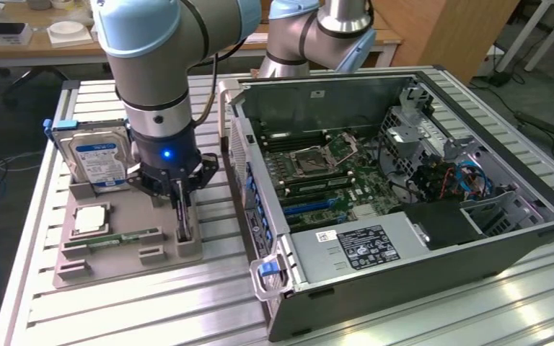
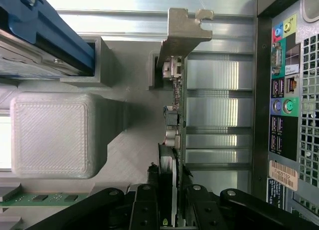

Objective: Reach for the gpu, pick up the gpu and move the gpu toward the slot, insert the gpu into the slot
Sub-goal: 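Pick up the gpu and move the gpu toward the slot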

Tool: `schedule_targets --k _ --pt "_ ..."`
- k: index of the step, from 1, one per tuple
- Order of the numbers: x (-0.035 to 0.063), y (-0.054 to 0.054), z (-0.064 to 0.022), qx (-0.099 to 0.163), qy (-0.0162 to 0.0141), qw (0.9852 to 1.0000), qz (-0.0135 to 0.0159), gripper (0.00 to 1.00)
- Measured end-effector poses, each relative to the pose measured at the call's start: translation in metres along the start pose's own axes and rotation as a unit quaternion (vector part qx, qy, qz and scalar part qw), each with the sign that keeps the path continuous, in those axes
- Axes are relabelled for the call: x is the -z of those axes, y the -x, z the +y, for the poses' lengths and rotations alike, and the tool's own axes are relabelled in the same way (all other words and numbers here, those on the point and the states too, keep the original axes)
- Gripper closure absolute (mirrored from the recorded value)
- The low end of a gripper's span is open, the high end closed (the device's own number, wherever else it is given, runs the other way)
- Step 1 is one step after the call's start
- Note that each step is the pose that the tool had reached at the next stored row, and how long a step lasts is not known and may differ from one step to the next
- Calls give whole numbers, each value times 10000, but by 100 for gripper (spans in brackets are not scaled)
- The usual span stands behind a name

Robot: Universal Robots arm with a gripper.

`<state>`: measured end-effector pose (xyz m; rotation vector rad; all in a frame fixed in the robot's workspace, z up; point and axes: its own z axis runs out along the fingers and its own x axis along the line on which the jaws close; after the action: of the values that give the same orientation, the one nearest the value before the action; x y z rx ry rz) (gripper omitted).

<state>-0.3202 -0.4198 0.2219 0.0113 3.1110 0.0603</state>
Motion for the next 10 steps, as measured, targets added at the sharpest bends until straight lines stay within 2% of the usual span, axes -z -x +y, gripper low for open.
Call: schedule_targets --k 7,10 --pt "95 2 4 0 -1 10000 0 73" --pt "186 5 7 0 -1 10000 0 73"
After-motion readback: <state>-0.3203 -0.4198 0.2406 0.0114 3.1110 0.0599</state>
